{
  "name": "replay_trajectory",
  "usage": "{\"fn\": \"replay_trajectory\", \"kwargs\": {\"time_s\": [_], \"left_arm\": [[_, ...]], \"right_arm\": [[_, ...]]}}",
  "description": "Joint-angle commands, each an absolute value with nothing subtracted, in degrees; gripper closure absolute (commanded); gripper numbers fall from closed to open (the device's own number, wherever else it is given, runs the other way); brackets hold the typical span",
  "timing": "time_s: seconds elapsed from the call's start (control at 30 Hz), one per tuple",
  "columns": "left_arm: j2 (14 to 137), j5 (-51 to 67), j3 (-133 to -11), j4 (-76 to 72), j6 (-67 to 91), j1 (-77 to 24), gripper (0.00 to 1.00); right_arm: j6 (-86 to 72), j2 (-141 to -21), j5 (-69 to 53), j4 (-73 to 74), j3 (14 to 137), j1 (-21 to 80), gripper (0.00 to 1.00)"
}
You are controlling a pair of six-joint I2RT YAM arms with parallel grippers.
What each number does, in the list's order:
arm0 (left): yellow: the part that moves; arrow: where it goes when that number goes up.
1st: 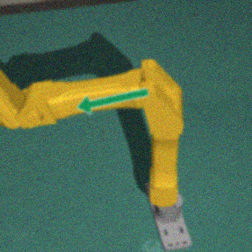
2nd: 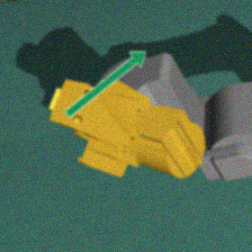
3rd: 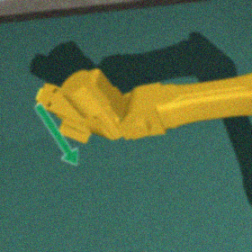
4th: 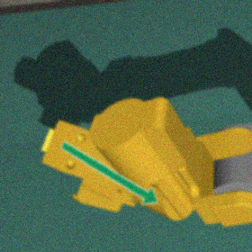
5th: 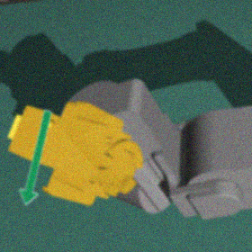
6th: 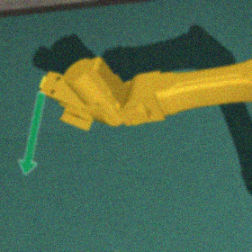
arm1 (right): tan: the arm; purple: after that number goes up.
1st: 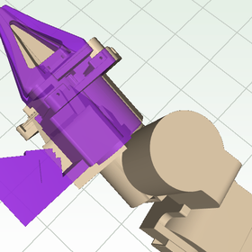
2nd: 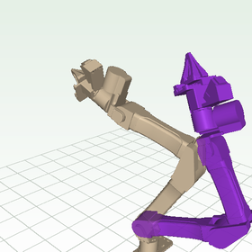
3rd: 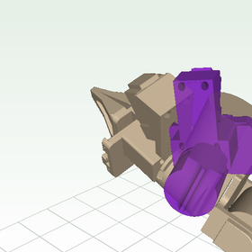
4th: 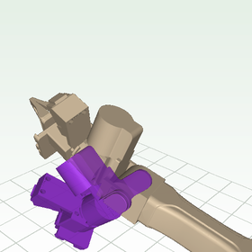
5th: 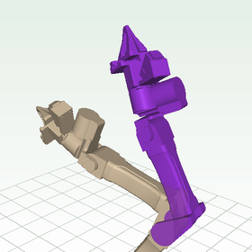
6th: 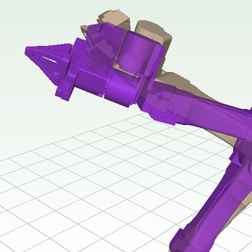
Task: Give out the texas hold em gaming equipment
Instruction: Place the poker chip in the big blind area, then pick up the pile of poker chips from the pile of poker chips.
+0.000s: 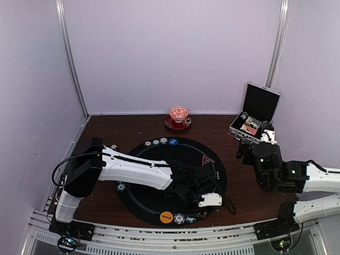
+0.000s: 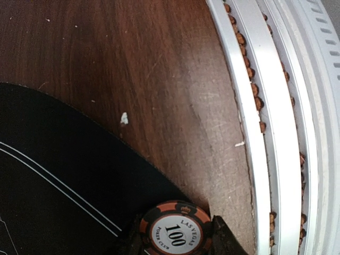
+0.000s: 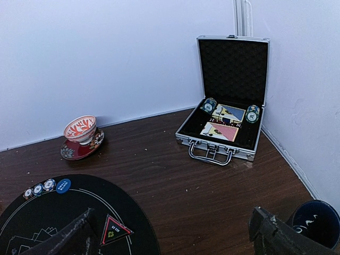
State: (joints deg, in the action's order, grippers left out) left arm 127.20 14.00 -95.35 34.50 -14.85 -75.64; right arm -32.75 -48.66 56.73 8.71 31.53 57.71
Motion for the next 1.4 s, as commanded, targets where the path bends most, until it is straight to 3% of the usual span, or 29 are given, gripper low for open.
{"fn": "replay_trajectory", "kwargs": {"time_s": [0.0,0.3,0.7,0.8,1.03,1.37], "left_arm": [[127.7,15.1,-96.6,33.4,-15.0,-76.5,0.69],[127.6,12.1,-96.9,33.3,-15.1,-76.5,0.33],[120.5,6.2,-97.0,32.8,-16.1,-76.5,0.14],[117.3,4.3,-95.9,32.7,-17.2,-76.3,0.05],[107.4,0.5,-91.6,32.2,-19.0,-72.3,0.02],[90.4,-2.8,-80.9,30.5,-19.8,-53.1,0.02]], "right_arm": [[-32.0,-48.8,56.6,8.3,31.3,57.5,0.0],[-31.9,-48.7,56.3,8.1,31.2,57.4,0.0],[-31.7,-48.7,56.2,8.0,31.1,57.4,0.0],[-31.8,-48.6,56.2,7.9,31.0,57.4,0.0],[-31.6,-48.9,55.9,7.8,31.0,57.4,0.0],[-30.6,-51.0,53.8,6.8,31.4,57.5,0.0]]}}
